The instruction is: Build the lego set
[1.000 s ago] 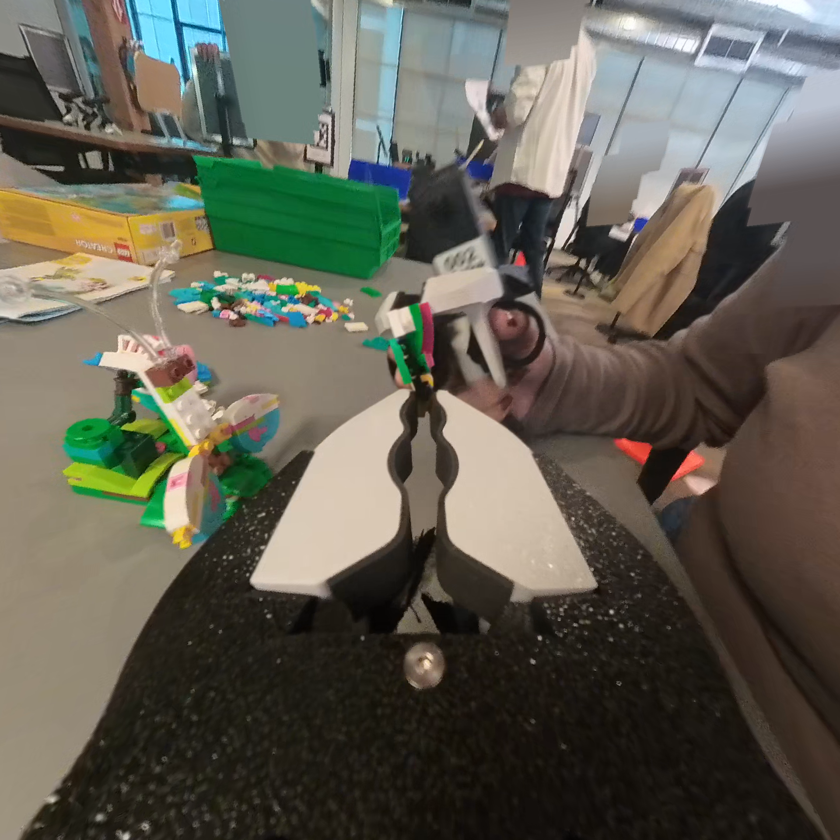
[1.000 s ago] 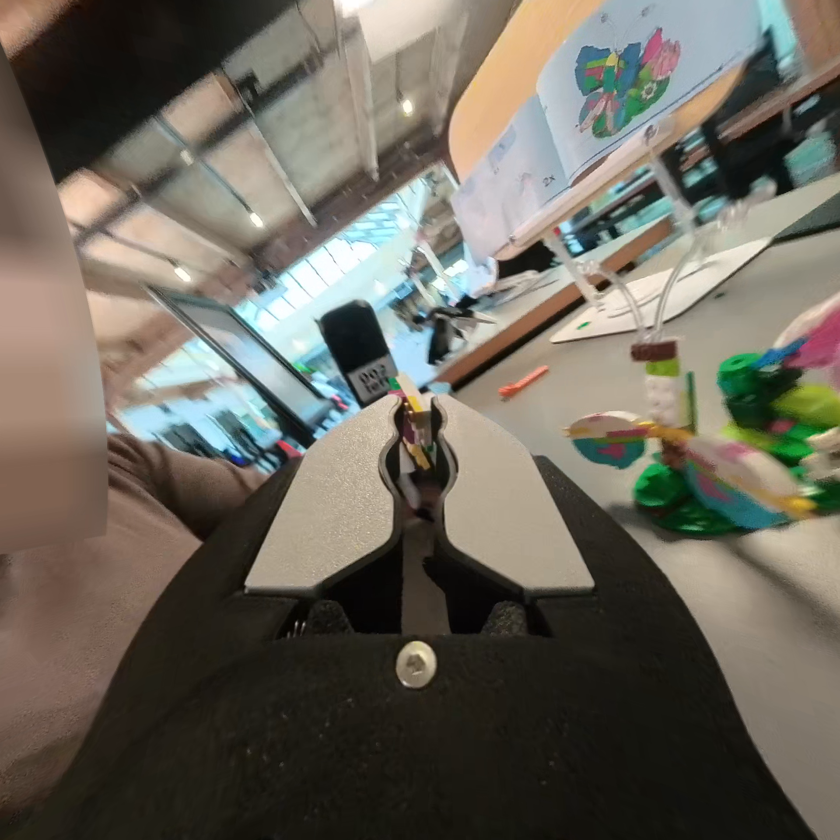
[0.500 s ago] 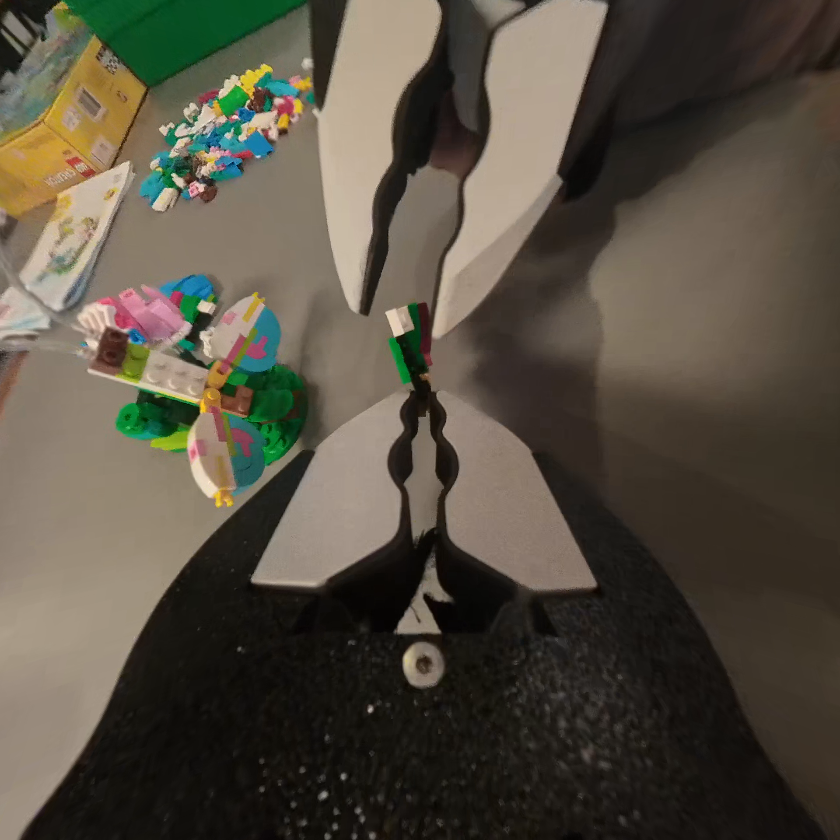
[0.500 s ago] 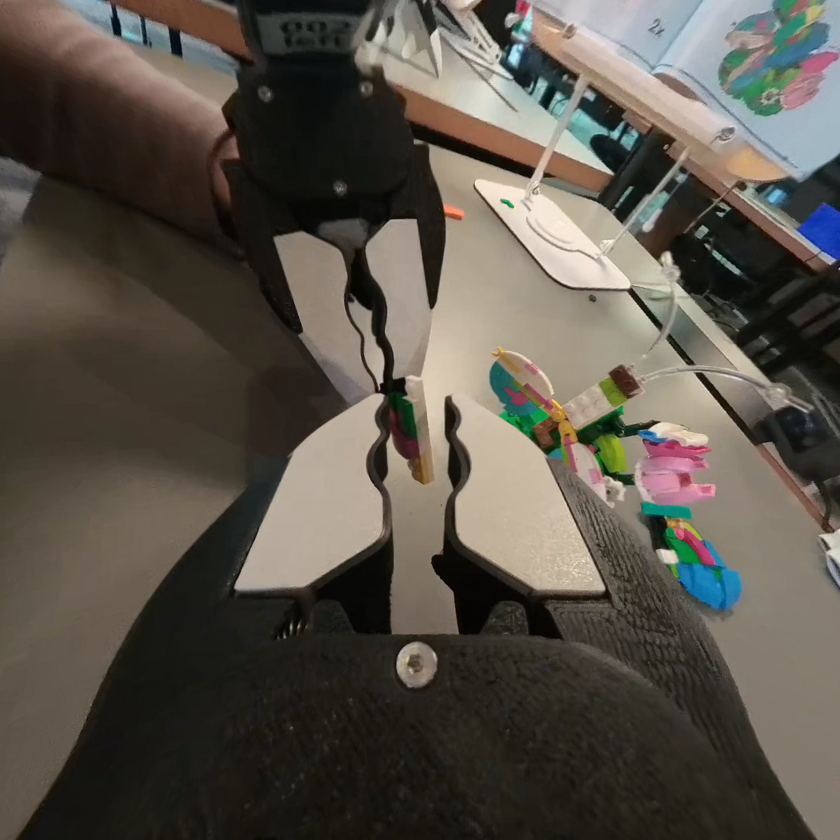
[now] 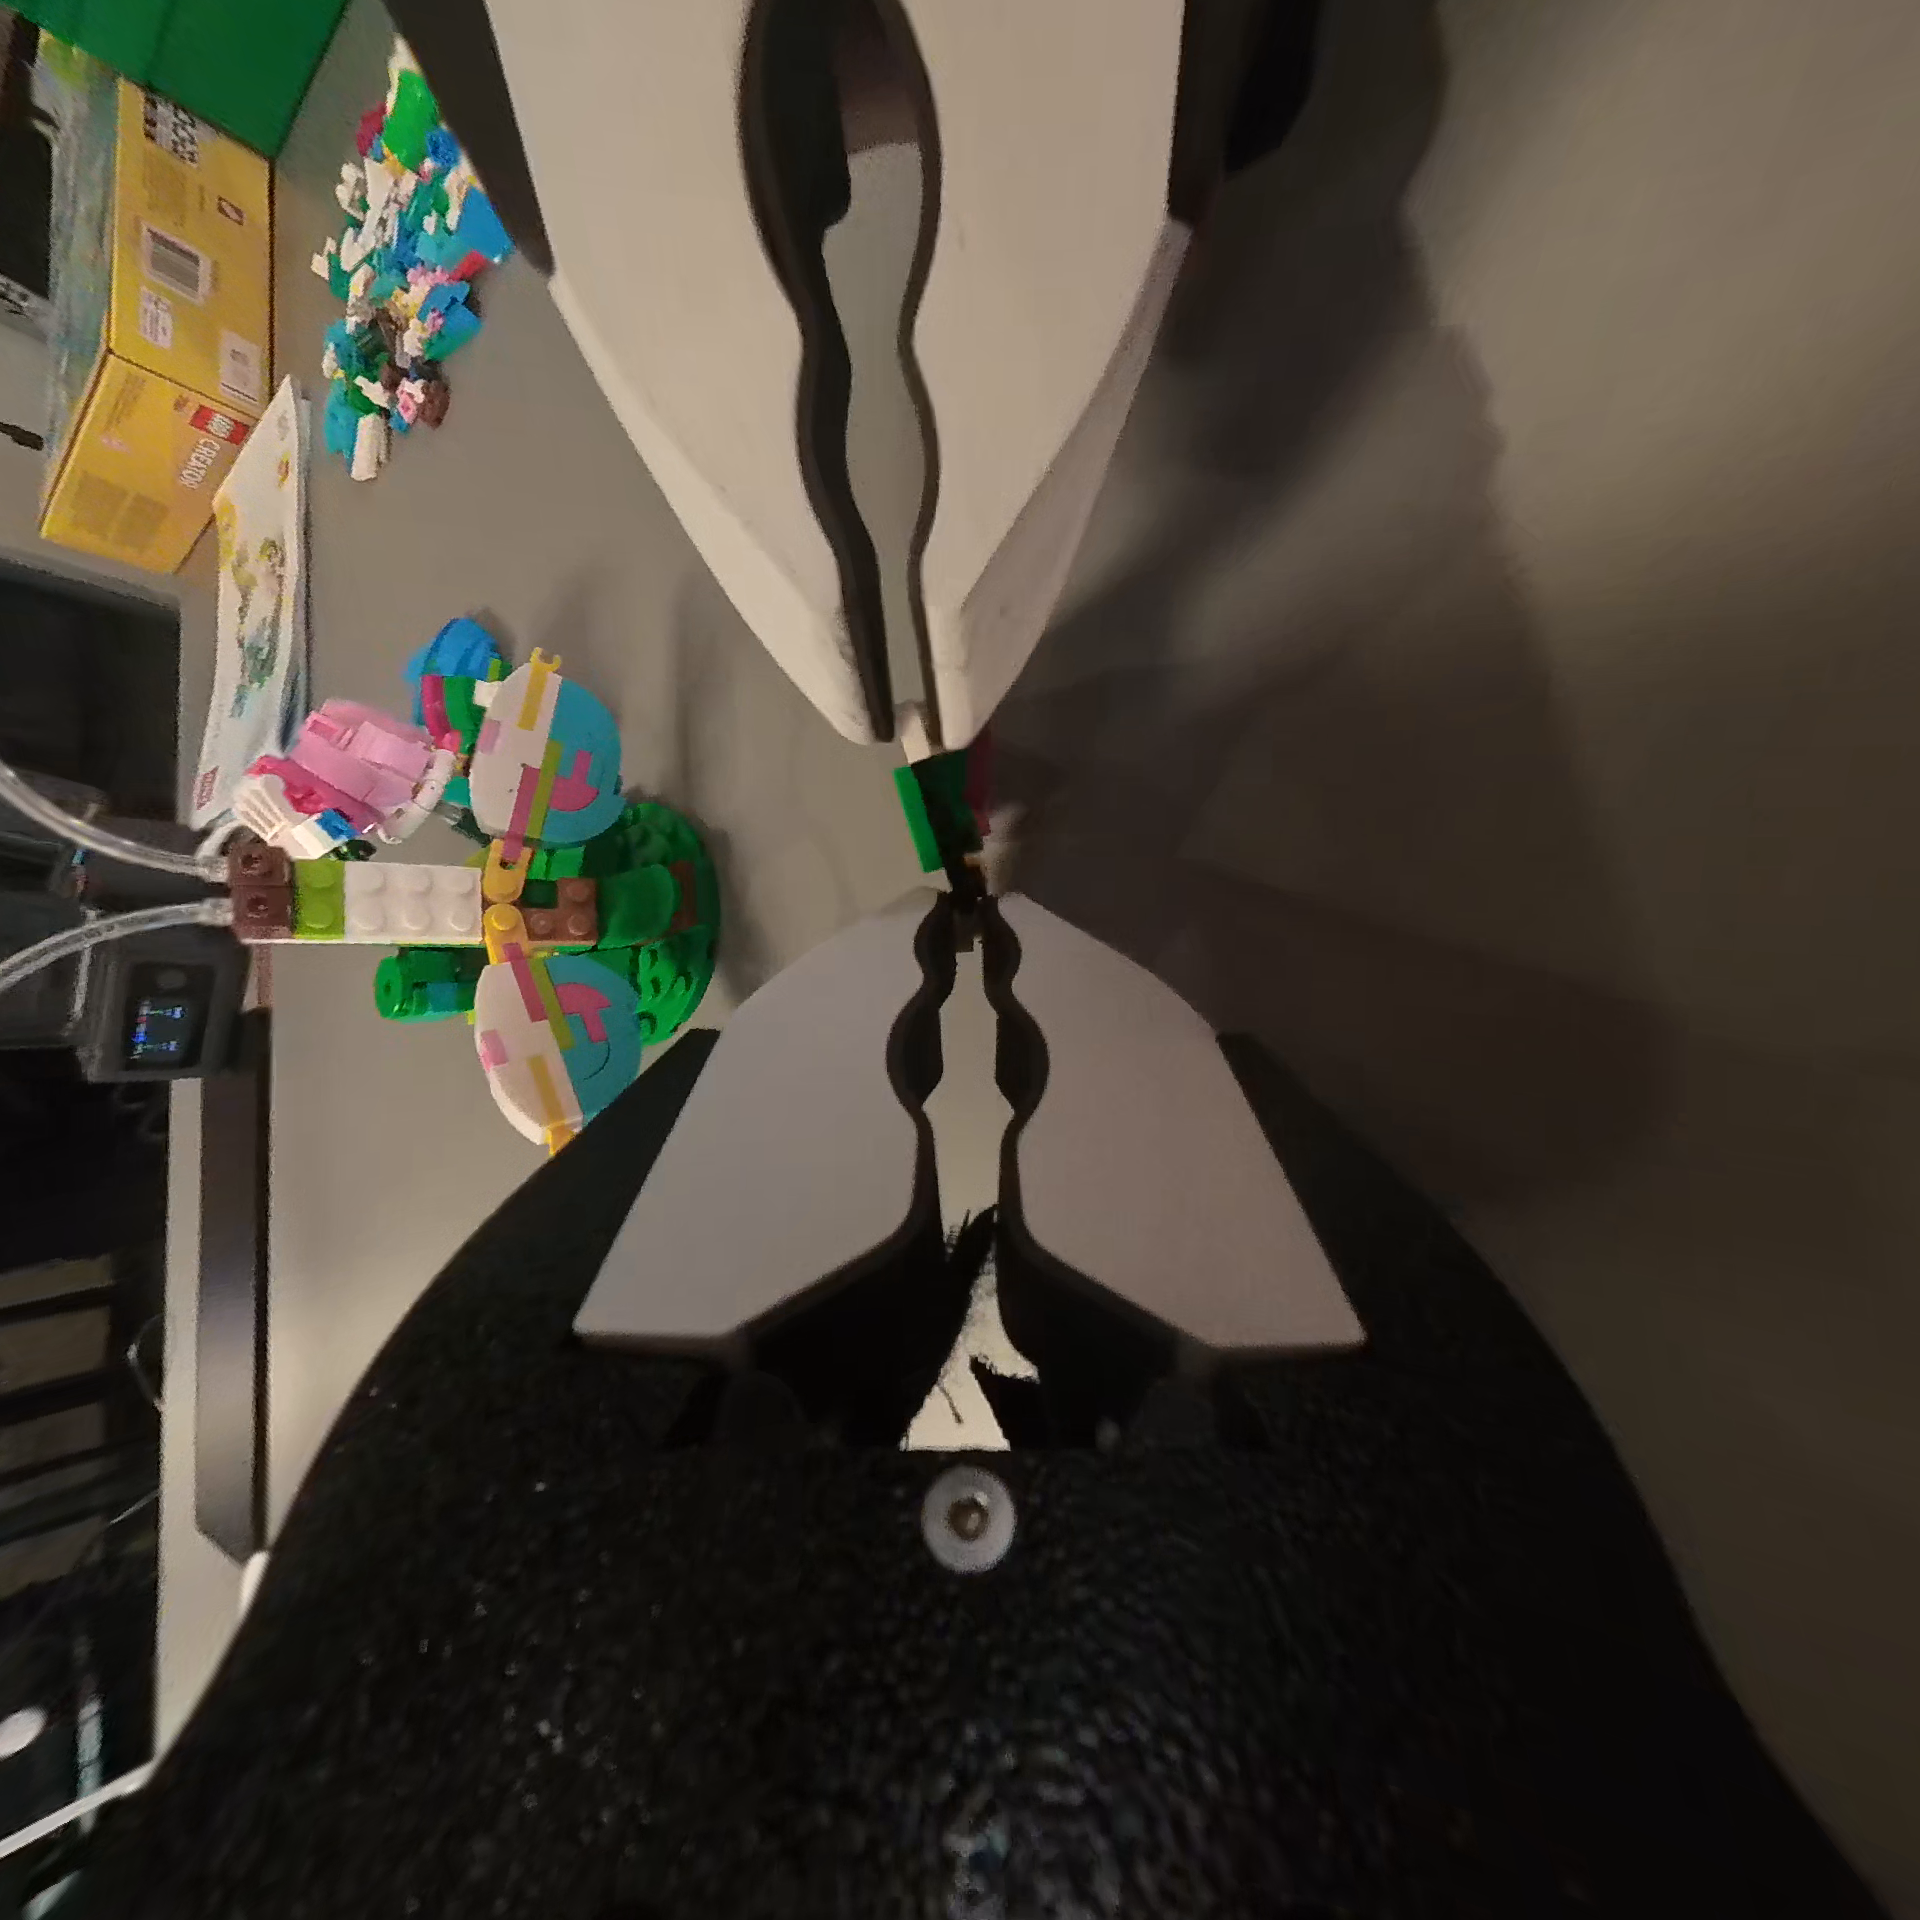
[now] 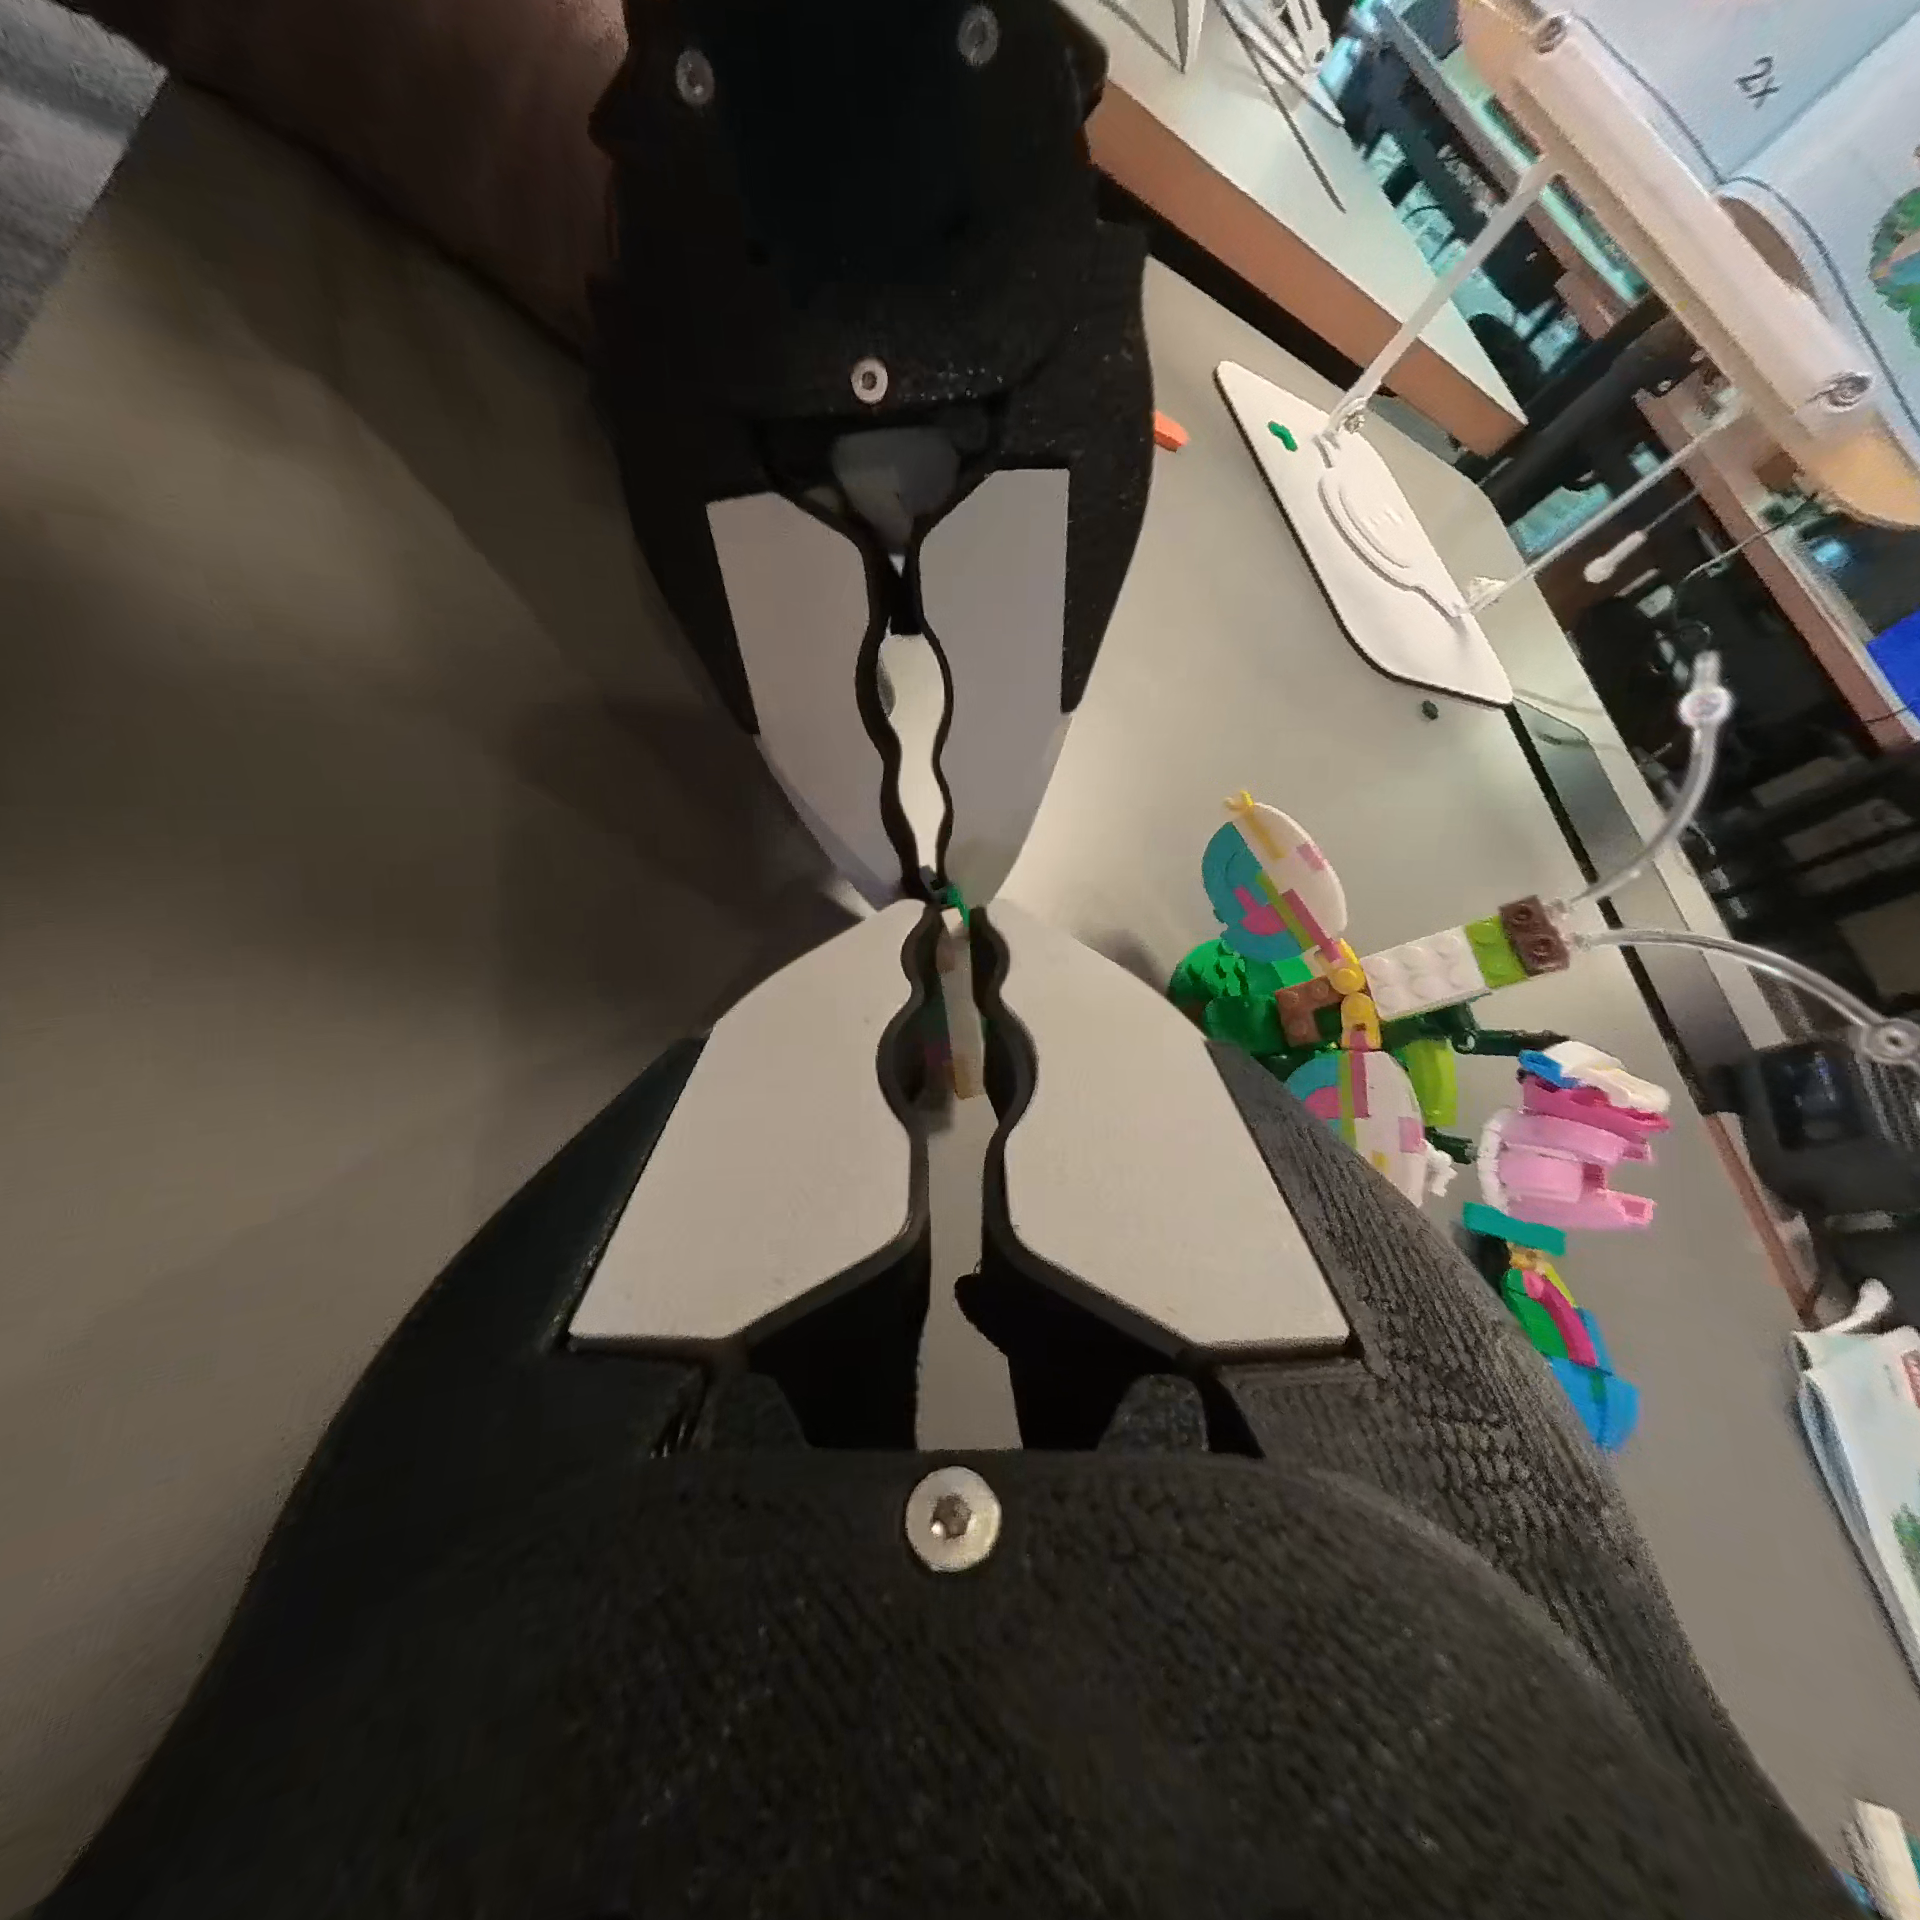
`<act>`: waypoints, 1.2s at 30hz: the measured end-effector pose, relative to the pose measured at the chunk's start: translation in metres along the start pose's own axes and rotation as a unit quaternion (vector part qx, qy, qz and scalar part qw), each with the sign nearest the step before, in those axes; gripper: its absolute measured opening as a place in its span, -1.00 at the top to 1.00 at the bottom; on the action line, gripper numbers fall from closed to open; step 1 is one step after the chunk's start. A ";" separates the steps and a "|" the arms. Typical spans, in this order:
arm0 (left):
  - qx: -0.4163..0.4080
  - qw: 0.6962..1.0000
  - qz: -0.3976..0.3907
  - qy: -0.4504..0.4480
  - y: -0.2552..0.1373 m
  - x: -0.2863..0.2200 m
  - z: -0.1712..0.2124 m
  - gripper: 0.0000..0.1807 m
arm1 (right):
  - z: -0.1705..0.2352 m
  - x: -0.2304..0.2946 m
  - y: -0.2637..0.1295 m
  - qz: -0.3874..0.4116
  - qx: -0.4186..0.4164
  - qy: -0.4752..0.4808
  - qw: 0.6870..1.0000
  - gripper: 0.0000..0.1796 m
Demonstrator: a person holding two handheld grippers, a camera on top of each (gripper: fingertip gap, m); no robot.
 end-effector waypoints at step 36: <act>-0.093 0.950 0.163 -0.250 -0.019 0.009 -0.011 0.90 | -0.007 0.004 0.005 -0.062 -0.051 0.057 0.995 0.97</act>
Point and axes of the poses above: each gripper's, where its closed fingertips meet, y out along the fingers, z out of its underside, x = y × z across the jaws, the point moved 4 cm from there along -y, back along the fingers, and after that the axes turned 14 degrees about -z, right-handed, at the moved point
